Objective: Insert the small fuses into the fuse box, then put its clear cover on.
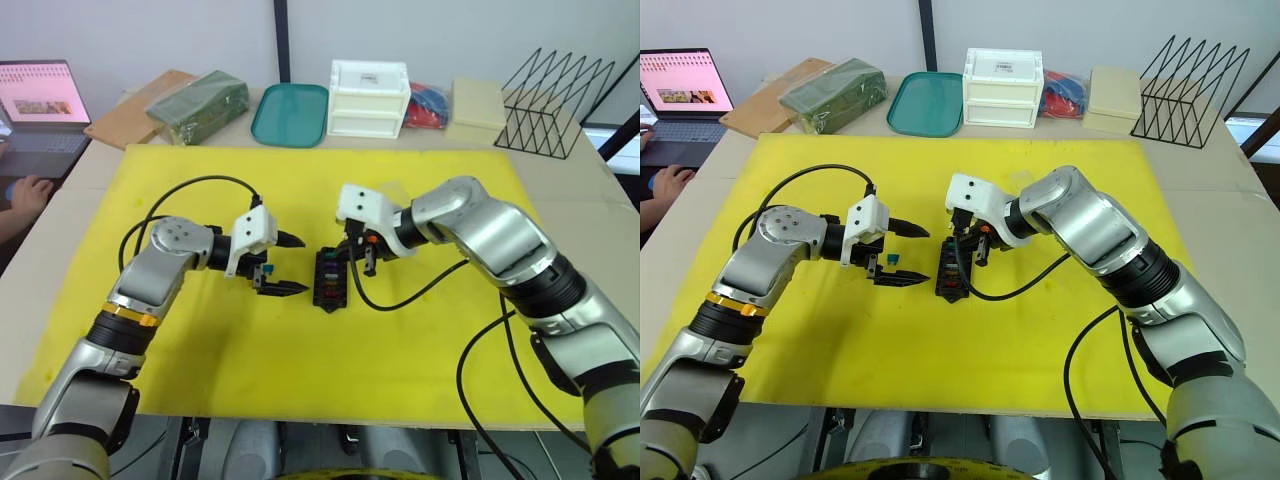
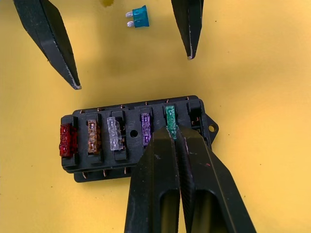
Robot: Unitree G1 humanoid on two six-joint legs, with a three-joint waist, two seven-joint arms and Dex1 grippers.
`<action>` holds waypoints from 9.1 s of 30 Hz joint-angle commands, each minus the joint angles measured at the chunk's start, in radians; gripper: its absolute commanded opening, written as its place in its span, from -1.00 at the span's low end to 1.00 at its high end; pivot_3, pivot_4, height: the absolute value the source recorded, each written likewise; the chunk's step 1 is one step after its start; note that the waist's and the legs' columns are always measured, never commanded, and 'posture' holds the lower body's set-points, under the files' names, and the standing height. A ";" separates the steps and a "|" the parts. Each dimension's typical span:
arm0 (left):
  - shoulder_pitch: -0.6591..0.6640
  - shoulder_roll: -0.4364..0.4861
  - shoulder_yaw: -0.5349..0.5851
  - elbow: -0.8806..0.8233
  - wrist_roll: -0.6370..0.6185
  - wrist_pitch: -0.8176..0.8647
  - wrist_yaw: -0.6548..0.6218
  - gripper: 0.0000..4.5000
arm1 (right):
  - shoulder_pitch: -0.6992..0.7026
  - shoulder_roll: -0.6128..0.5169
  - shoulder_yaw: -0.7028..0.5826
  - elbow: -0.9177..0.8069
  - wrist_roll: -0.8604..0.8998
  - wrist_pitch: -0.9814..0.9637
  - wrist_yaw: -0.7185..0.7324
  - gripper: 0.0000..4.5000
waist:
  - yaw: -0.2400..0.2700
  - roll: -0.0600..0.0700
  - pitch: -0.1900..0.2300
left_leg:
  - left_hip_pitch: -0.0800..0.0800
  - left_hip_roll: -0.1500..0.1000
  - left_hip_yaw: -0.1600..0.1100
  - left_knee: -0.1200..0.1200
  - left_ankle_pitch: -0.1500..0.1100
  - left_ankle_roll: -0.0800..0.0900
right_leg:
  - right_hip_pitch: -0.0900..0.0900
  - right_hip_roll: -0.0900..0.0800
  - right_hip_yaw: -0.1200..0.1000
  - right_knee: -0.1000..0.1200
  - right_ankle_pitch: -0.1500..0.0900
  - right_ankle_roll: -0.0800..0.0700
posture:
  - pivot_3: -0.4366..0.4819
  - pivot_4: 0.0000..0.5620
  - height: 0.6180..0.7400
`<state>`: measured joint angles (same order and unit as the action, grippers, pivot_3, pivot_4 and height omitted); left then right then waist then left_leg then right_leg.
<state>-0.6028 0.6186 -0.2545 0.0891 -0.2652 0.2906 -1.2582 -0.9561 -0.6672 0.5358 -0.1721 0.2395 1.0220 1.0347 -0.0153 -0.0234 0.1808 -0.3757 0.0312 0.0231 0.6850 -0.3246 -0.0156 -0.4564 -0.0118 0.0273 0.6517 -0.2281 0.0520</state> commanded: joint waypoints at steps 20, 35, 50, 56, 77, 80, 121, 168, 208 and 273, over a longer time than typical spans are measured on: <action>0.008 -0.008 0.020 -0.053 -0.002 -0.007 0.014 0.98 | 0.019 -0.001 0.067 -0.041 -0.088 0.010 -0.025 -1.00 | -0.003 0.000 -0.001 | 0.002 0.000 0.000 0.000 0.000 0.000 | 0.001 0.000 0.000 0.001 0.000 0.000 | -0.05 -0.47 1.00; 0.006 -0.009 0.021 -0.044 -0.007 -0.012 0.011 0.98 | -0.027 0.009 -0.070 -0.098 0.006 0.099 -0.019 -1.00 | 0.000 0.000 -0.001 | 0.001 0.000 0.000 0.000 0.000 0.000 | 0.001 0.000 0.000 0.001 0.000 0.000 | -0.05 -0.47 1.00; 0.008 -0.012 0.019 -0.046 -0.005 -0.017 0.011 0.98 | 0.006 0.008 -0.051 -0.097 0.015 0.095 -0.059 -1.00 | -0.001 0.000 -0.001 | 0.001 0.000 0.000 0.000 0.000 0.000 | 0.001 0.000 0.000 0.001 0.000 0.000 | -0.05 -0.47 1.00; 0.013 -0.009 0.020 -0.053 -0.005 -0.016 0.012 0.98 | 0.006 0.003 -0.048 -0.090 0.015 0.085 -0.060 -1.00 | -0.001 0.000 -0.001 | 0.001 0.000 0.000 0.000 0.000 0.000 | 0.001 0.000 0.000 0.001 0.000 0.000 | -0.05 -0.47 1.00; 0.019 -0.004 0.024 -0.077 -0.009 -0.002 0.014 0.98 | 0.027 -0.005 -0.015 -0.059 -0.028 0.017 -0.056 -1.00 | -0.001 0.000 -0.001 | 0.001 0.000 0.000 0.000 0.000 0.000 | 0.001 0.000 0.000 0.001 0.000 0.000 | -0.05 -0.47 1.00; 0.021 -0.004 0.024 -0.080 -0.010 0.000 0.014 0.98 | 0.029 -0.005 -0.005 -0.055 -0.042 0.009 -0.057 -1.00 | -0.001 0.000 -0.001 | 0.001 0.000 0.000 0.000 0.000 0.000 | 0.001 0.000 0.000 0.001 0.000 0.000 | -0.05 -0.47 1.00; 0.021 -0.008 0.022 -0.079 -0.010 0.005 0.012 0.98 | -0.020 -0.005 -0.041 -0.089 -0.029 0.044 -0.026 -1.00 | -0.001 0.000 -0.001 | 0.002 0.000 0.000 0.000 0.000 0.000 | 0.001 0.000 0.000 0.001 0.000 0.000 | -0.05 -0.47 1.00; 0.021 -0.017 0.022 -0.078 -0.008 0.001 0.025 0.98 | 0.064 0.007 0.072 -0.050 -0.083 0.004 -0.026 -1.00 | -0.004 0.000 -0.001 | 0.002 0.000 0.000 0.000 0.000 0.000 | 0.002 0.000 0.000 0.001 0.000 0.000 | -0.05 -0.47 1.00; 0.018 -0.018 0.028 -0.072 -0.002 -0.011 0.031 1.00 | -0.016 0.012 -0.108 -0.064 0.000 0.000 0.015 -0.99 | -0.001 0.000 -0.001 | 0.002 0.000 0.000 0.000 0.000 0.000 | 0.002 0.000 0.000 0.001 0.000 0.000 | -0.05 -0.47 1.00; 0.271 0.459 0.461 -0.087 -0.241 0.310 -0.080 1.00 | 0.452 -0.432 -0.600 -0.155 0.163 -0.280 0.188 0.51 | 0.000 0.000 0.000 | 0.003 0.000 0.000 0.000 0.000 0.000 | 0.003 0.000 0.000 -0.002 0.000 0.000 | -0.05 -0.47 1.00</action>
<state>-0.3349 1.0513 0.1644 -0.0139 -0.4974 0.6081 -1.3279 -0.5110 -1.0726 -0.0154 -0.3372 0.4063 0.7720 1.2188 -0.0152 -0.0235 0.1806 -0.3732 0.0315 0.0235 0.6847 -0.3247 -0.0155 -0.4533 -0.0114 0.0271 0.6499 -0.2285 0.0522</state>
